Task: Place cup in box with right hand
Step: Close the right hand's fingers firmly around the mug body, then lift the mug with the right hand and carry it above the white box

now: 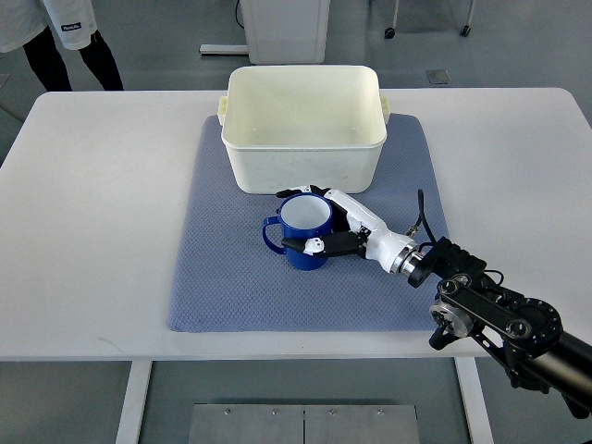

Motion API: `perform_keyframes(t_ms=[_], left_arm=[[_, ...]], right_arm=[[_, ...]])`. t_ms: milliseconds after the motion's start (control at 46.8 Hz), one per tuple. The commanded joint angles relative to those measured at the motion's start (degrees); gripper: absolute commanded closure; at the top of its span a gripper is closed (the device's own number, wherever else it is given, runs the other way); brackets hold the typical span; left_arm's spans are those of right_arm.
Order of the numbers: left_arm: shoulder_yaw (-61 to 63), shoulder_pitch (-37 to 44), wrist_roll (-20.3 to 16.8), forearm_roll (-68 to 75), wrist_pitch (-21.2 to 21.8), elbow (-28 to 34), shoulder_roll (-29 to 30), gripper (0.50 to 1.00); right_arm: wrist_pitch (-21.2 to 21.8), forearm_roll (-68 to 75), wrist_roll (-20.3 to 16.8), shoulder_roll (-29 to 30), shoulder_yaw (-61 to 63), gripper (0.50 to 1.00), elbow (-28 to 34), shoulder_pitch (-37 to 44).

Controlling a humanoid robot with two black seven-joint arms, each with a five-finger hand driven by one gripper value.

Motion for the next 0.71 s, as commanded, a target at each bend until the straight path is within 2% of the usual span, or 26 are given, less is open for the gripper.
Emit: perform_keyframes(t_ms=[0,449,684], left_arm=[[0.0,0.0,0.0,0.0,0.0,0.0,0.0,0.500],[0.0,0.0,0.0,0.0,0.0,0.0,0.0,0.500],[0.0,0.0,0.0,0.0,0.0,0.0,0.0,0.500]], right_arm=[[0.0,0.0,0.3,-1.2,0.1,1.000,1.4,0.1],[0.1,0.5,-0.2,-11.1,1.5,1.000,12.7,1.9],[0.7,1.8,-2.4,-14.1,5.1,1.000,14.6,5.4]])
